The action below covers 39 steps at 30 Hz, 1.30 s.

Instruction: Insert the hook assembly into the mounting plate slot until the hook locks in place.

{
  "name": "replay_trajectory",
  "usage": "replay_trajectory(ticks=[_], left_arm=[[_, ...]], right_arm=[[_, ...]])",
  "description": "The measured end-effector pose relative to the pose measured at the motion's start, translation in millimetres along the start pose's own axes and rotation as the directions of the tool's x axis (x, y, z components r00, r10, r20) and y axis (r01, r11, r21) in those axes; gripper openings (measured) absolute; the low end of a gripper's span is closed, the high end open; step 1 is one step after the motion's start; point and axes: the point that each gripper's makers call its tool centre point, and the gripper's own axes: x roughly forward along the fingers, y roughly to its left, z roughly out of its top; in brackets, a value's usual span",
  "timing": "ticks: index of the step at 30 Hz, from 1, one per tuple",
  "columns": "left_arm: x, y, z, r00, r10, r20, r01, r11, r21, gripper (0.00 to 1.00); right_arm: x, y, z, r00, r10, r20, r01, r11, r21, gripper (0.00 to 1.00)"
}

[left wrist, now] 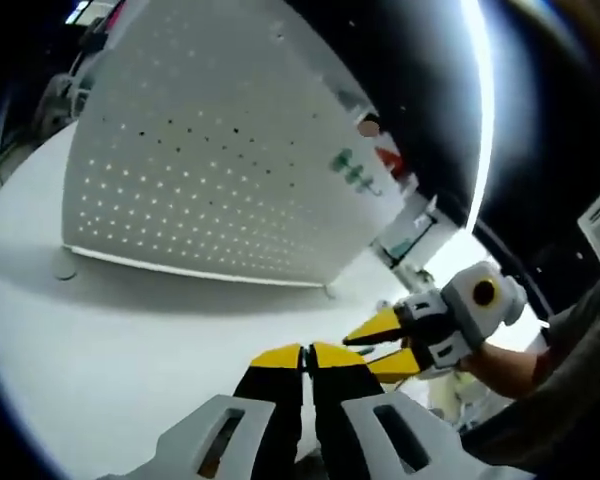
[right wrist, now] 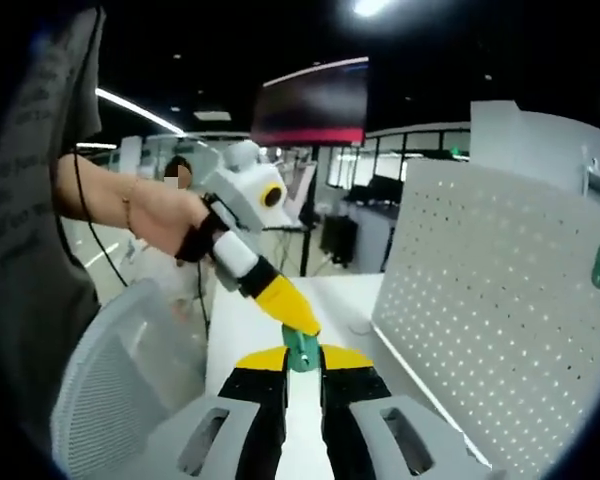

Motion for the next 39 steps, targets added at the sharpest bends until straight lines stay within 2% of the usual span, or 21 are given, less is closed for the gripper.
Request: replay_trajectory(ticks=[4,6,8,11,15,16,17,19,20,21,24,25,26,27,28,29,33,35,36,38,39], left_arm=[[-1,10.5,8.0,0.998,0.059,0.024,-0.061,0.993,0.097,0.01],[-1,10.5,10.2,0.998,0.062,0.032,-0.065,0.993,0.097,0.01],[-1,13.5,14.9,0.996,0.079,0.051,-0.086,0.986,0.146,0.01],[0,15.4,18.1,0.993,0.1,0.063,-0.111,0.973,0.202,0.01],[1,3.7,35.9,0.987,0.064,0.147,-0.103,0.957,0.271,0.01],[0,-0.2,39.8,0.986,0.054,0.161,-0.1,0.951,0.291,0.01],[0,-5.0,46.5,0.982,0.046,0.185,-0.108,0.935,0.338,0.01],[-2,-14.7,54.6,0.977,0.03,0.21,-0.116,0.905,0.41,0.01],[-2,-16.7,55.8,0.977,0.025,0.213,-0.115,0.899,0.422,0.01],[-2,-21.6,60.1,0.973,0.015,0.231,-0.119,0.888,0.445,0.01],[-3,-29.5,64.1,0.969,-0.007,0.248,-0.112,0.88,0.461,0.01],[-3,-30.5,64.8,0.967,-0.008,0.253,-0.114,0.878,0.465,0.01],[-2,-32.1,65.1,0.966,-0.016,0.257,-0.111,0.873,0.475,0.01],[-1,-32.7,63.9,0.968,-0.02,0.25,-0.106,0.871,0.479,0.01],[0,-33.0,62.5,0.968,-0.017,0.251,-0.111,0.867,0.486,0.01],[1,-34.1,61.6,0.968,-0.023,0.25,-0.106,0.865,0.491,0.01],[4,-40.2,58.9,0.967,-0.044,0.252,-0.096,0.851,0.516,0.01],[4,-44.1,60.0,0.964,-0.058,0.261,-0.094,0.84,0.535,0.01],[4,-45.5,60.1,0.964,-0.064,0.26,-0.091,0.833,0.545,0.01],[4,-47.5,62.2,0.961,-0.071,0.269,-0.097,0.82,0.564,0.01],[5,-47.6,62.1,0.962,-0.073,0.264,-0.095,0.816,0.571,0.01]], right_arm=[[-4,-8,-11.9,0.999,-0.026,-0.035,0.031,0.99,0.135,0.18],[-8,-12,-17.0,0.998,-0.04,-0.045,0.05,0.969,0.243,0.19],[-11,-13,-18.7,0.999,-0.031,-0.04,0.044,0.932,0.359,0.2],[-16,-19,-16.7,0.998,-0.057,-0.023,0.062,0.897,0.437,0.2],[-20,-25,-10.0,0.996,-0.093,-0.002,0.082,0.864,0.497,0.2],[-20,-24,-6.0,0.995,-0.099,0.017,0.073,0.831,0.551,0.2],[-20,-26,2.3,0.991,-0.115,0.066,0.049,0.781,0.622,0.2],[-21,-29,13.5,0.981,-0.137,0.137,-0.001,0.703,0.712,0.19],[-22,-32,17.9,0.972,-0.163,0.171,-0.028,0.64,0.767,0.19],[-22,-32,18.1,0.97,-0.169,0.176,-0.037,0.612,0.79,0.19],[-18,-31,17.8,0.966,-0.183,0.183,-0.042,0.588,0.808,0.17],[-19,-35,21.9,0.954,-0.218,0.208,-0.049,0.569,0.821,0.15],[-19,-34,24.7,0.95,-0.217,0.225,-0.081,0.526,0.847,0.15],[-19,-33,31.1,0.938,-0.219,0.269,-0.147,0.451,0.88,0.15],[-19,-34,32.6,0.932,-0.221,0.289,-0.178,0.414,0.893,0.15],[-19,-33,35.1,0.925,-0.22,0.31,-0.222,0.35,0.91,0.16],[-18,-38,32.7,0.908,-0.257,0.331,-0.273,0.238,0.932,0.15],[-18,-39,33.4,0.896,-0.265,0.356,-0.324,0.158,0.933,0.12],[-18,-40,33.5,0.89,-0.274,0.364,-0.341,0.129,0.931,0.1],[-18,-41,31.8,0.884,-0.286,0.37,-0.365,0.073,0.928,0.08],[-18,-40,31.9,0.881,-0.286,0.377,-0.375,0.063,0.925,0.07]])
